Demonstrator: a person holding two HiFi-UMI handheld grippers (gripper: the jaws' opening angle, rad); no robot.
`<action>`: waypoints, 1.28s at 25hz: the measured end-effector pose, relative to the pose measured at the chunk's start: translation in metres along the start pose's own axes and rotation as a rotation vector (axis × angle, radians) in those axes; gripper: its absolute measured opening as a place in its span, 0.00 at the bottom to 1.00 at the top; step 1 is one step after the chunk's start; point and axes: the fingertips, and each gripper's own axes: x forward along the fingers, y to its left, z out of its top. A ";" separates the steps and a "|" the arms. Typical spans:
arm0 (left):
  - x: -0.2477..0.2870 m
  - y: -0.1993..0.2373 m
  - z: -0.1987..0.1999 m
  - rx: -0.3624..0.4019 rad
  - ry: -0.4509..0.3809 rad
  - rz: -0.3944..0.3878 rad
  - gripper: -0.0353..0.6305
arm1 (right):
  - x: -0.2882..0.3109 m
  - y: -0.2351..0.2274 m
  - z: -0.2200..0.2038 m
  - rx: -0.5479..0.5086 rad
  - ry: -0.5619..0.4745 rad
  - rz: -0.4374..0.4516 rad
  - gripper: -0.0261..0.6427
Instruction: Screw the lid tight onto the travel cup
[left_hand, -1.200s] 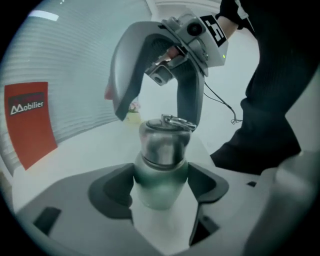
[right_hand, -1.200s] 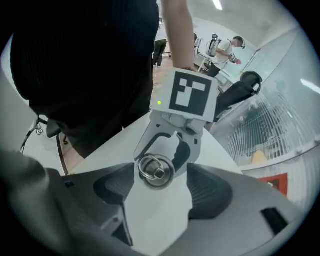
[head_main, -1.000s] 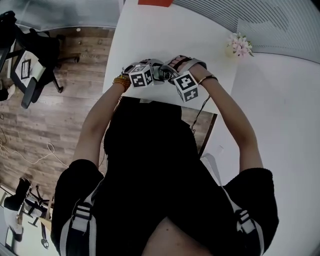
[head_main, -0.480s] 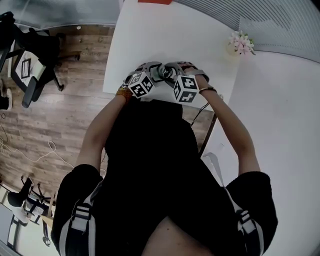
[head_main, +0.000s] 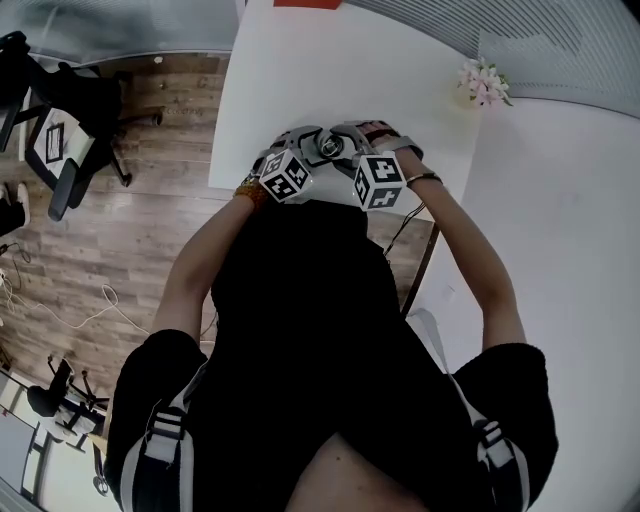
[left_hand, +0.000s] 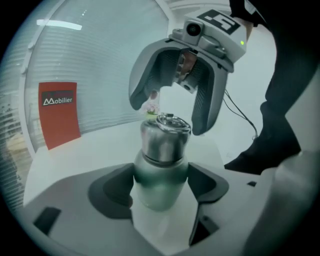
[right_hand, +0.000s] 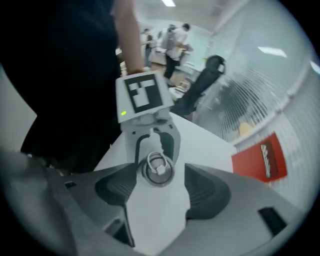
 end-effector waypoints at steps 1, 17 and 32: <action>0.001 0.000 0.000 0.024 0.004 -0.038 0.57 | -0.002 0.001 -0.003 -0.120 0.015 0.009 0.49; 0.000 -0.003 -0.004 0.218 0.102 -0.349 0.57 | 0.019 0.008 -0.003 -0.233 0.045 0.090 0.40; -0.007 -0.003 -0.007 -0.072 0.005 0.035 0.57 | 0.013 -0.003 0.002 0.659 -0.027 -0.176 0.39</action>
